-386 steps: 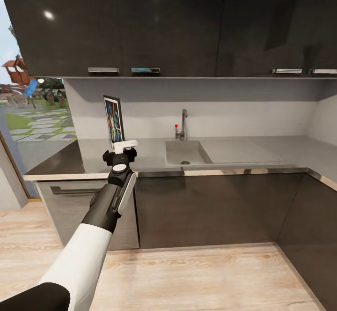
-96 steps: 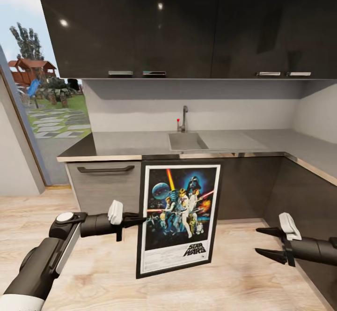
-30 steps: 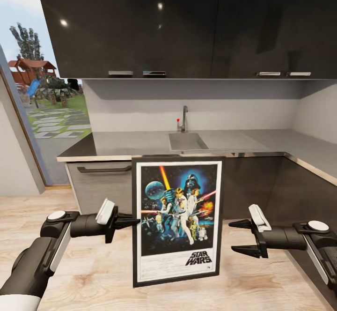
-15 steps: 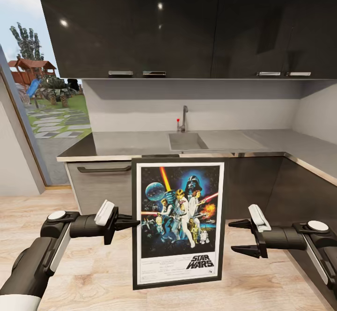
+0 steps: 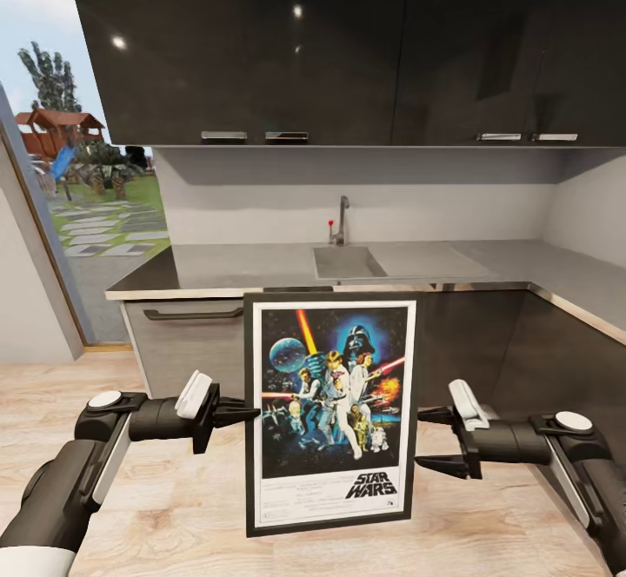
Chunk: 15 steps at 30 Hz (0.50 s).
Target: Pick up the poster from the kitchen countertop and hang it on one of the wall nails in the kitchen.
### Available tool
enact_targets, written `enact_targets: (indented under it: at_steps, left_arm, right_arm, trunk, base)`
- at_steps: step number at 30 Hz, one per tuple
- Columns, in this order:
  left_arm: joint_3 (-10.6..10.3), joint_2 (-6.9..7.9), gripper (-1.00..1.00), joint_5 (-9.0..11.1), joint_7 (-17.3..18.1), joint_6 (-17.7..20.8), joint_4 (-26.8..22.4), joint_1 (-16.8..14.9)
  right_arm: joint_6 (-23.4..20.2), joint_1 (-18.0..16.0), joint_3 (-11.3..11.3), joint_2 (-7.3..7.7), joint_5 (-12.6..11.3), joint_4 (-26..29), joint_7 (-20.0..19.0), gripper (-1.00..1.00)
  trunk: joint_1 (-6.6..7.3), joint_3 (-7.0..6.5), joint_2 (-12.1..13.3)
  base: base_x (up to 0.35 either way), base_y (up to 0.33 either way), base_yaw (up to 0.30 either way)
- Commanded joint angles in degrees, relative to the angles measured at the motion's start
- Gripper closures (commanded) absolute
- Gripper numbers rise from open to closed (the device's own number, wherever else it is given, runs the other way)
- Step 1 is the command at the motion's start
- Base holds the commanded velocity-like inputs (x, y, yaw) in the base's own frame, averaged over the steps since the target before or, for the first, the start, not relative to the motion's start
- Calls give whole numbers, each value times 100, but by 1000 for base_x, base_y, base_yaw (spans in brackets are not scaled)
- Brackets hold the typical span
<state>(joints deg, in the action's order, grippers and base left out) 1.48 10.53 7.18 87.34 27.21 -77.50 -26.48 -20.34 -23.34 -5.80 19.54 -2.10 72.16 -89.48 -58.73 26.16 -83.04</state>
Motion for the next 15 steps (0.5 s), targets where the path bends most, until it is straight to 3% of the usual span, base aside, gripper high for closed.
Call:
enact_targets:
  at_steps: [1,15]
  left_arm:
    - [1,1,100,3,3,39,-3,-4]
    - [9,1,100,3,3,39,-10,-3]
  right_arm:
    - [-59,-4,0,-19,-10,0,-18,-100]
    - [-52,-4,0,-63,-10,0,-11,-100]
  trunk:
    - [0,6,-4]
    - [0,6,-4]
  base:
    - [0,0,0]
    - [0,0,0]
